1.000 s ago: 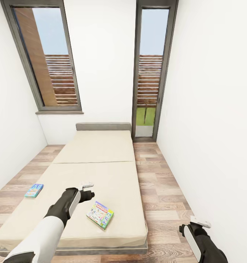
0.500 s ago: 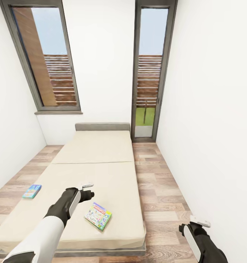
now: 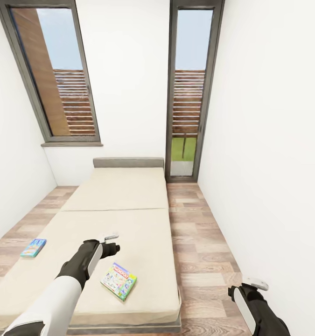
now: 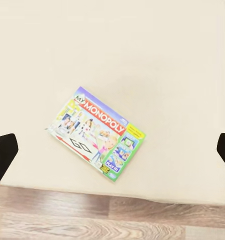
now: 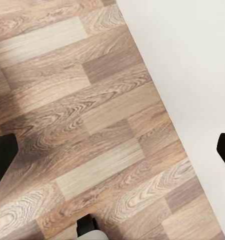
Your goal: Put all the toys in the child's room - the three board games (two on the bed and one on the table), the two jigsaw puzzles on the table, and the tennis ball on the table - inside the toy box on the table in the child's room.
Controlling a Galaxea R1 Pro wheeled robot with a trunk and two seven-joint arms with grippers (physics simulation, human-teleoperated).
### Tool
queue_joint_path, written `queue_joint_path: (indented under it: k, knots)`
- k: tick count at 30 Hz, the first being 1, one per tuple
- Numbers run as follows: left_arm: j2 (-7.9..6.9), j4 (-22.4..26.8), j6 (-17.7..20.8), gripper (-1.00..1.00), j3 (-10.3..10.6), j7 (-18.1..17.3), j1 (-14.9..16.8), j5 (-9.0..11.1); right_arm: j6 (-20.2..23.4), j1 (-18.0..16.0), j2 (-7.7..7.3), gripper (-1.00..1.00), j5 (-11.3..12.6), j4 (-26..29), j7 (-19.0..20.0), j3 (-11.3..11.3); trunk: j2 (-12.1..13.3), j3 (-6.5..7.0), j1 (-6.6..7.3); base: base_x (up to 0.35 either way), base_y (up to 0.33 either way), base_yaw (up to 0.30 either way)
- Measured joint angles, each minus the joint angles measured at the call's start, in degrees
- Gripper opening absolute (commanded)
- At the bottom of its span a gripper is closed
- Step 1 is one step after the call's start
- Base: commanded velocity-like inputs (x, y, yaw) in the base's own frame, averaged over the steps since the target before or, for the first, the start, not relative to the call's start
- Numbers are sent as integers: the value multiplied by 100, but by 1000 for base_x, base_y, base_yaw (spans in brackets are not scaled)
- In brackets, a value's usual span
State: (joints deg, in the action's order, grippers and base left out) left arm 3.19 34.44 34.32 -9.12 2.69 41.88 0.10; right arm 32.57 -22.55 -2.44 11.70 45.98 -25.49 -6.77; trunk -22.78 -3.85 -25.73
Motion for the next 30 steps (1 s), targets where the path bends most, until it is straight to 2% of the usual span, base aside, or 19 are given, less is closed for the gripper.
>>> queue_joint_path:
  k: [10,30]
  knots:
    - [-1,0,-158,100,-2,1,0,4,-1,0,0,100,0,-7,6,8,1,-22,-1,25,-24,0]
    - [-3,-18,-253,100,-10,11,0,-22,-1,0,0,100,0,-16,4,10,0,-196,-2,1,-1,0]
